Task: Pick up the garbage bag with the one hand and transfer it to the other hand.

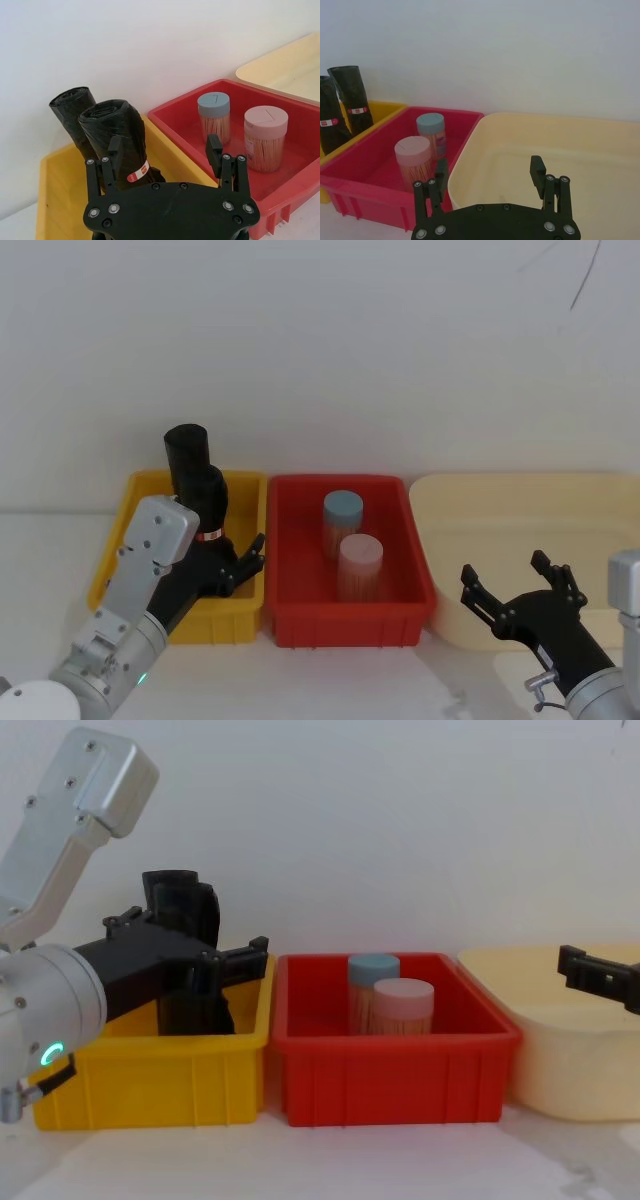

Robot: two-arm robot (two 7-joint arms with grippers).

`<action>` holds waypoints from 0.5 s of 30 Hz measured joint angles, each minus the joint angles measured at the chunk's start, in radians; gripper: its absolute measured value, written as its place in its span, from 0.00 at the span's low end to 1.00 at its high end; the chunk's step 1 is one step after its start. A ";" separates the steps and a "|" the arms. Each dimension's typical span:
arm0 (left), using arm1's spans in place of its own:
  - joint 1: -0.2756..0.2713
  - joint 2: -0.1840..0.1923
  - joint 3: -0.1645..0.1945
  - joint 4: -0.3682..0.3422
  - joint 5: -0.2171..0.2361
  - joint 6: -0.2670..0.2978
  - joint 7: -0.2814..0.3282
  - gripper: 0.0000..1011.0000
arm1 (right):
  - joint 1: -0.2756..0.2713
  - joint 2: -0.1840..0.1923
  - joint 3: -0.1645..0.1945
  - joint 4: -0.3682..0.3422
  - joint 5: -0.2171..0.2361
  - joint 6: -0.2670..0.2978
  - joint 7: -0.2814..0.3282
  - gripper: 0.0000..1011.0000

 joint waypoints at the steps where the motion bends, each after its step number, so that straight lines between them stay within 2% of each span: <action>1: 0.000 0.000 0.000 0.000 0.000 0.000 0.000 0.99 | 0.000 0.000 0.000 0.000 0.000 0.000 0.000 0.99; 15: 0.000 0.000 0.000 0.000 0.000 0.000 0.000 0.99 | 0.000 0.000 0.000 0.000 0.000 0.000 0.000 0.99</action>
